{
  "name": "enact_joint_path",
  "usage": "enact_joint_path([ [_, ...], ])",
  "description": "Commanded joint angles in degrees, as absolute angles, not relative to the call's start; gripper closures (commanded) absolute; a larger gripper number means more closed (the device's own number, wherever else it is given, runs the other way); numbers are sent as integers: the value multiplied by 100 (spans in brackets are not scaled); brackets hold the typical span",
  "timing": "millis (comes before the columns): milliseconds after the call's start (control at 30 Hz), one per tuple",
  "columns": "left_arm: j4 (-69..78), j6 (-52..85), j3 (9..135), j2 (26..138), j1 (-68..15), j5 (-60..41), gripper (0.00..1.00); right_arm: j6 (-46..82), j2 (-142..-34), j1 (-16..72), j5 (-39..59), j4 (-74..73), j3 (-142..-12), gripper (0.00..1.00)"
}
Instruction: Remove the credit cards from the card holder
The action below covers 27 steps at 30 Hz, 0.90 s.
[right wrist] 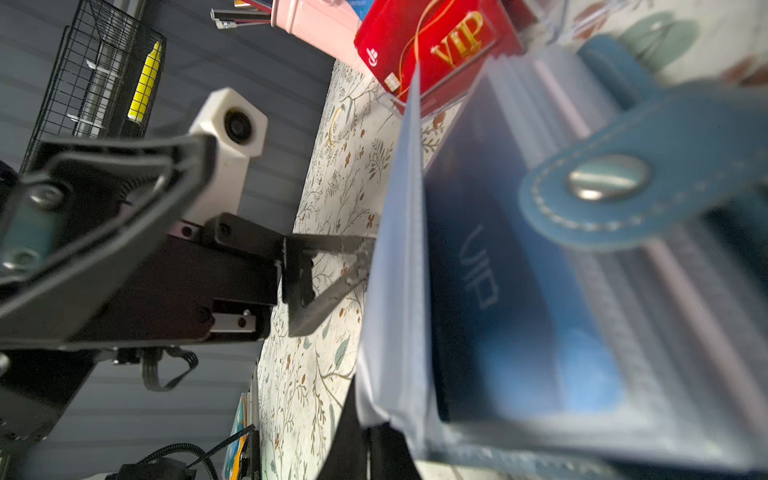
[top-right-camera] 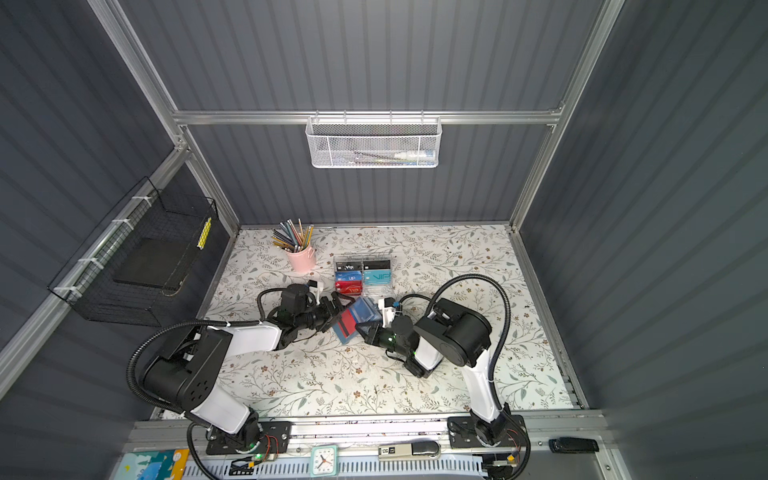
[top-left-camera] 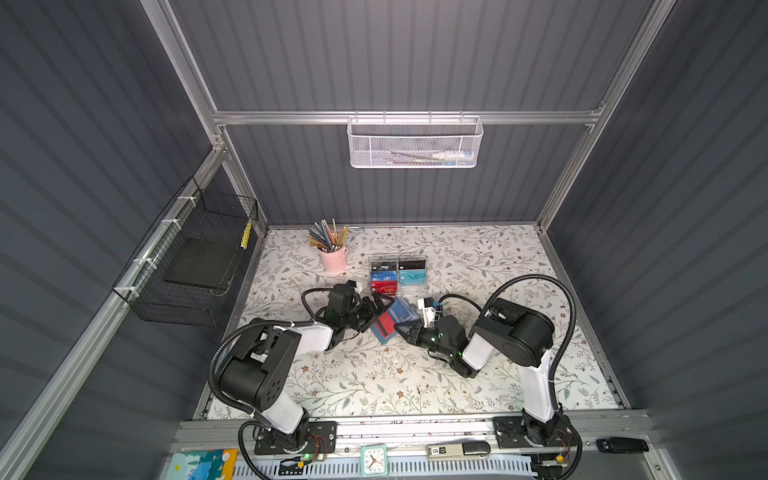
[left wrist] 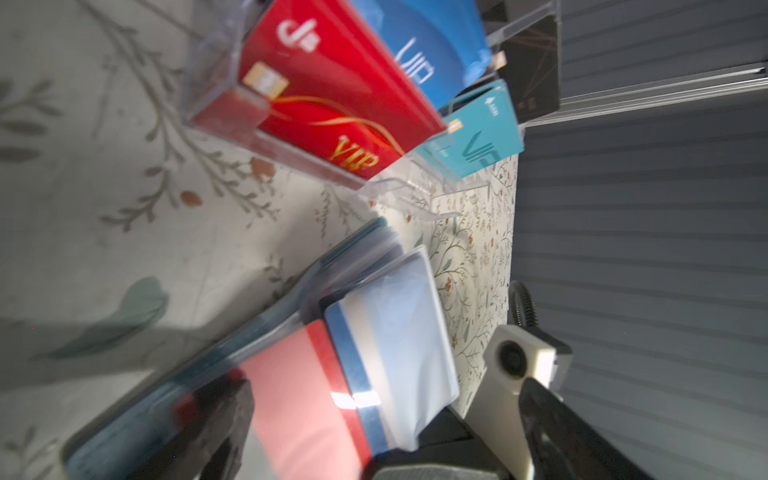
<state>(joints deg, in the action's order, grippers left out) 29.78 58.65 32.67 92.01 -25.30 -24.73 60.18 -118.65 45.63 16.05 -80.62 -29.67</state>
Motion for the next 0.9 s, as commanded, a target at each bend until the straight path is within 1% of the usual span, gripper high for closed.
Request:
enact_joint_path([
  [0,3117,5801,3062,9305,-2519,-2559,0,5902,-11800,4544,1480,-8140,-2870,98],
  [133,3159,5774,2989,9417,-2514,-2556,0,5897,-11760,4544,1456,-8132,-2869,100],
  [333,3312,5786,2900,9576,-2511,-2554,0,5871,-11651,4535,1469,-8073,-2857,100],
  [567,3081,5665,2882,9448,-2461,-2514,0,5582,-11520,4526,1864,-7683,-2986,100],
  [667,3020,5634,2885,9412,-2443,-2516,0,5543,-11529,4524,1863,-7604,-2999,100],
  [867,3097,5625,2828,9516,-2437,-2551,0,5631,-11549,4470,1863,-7894,-2906,100],
])
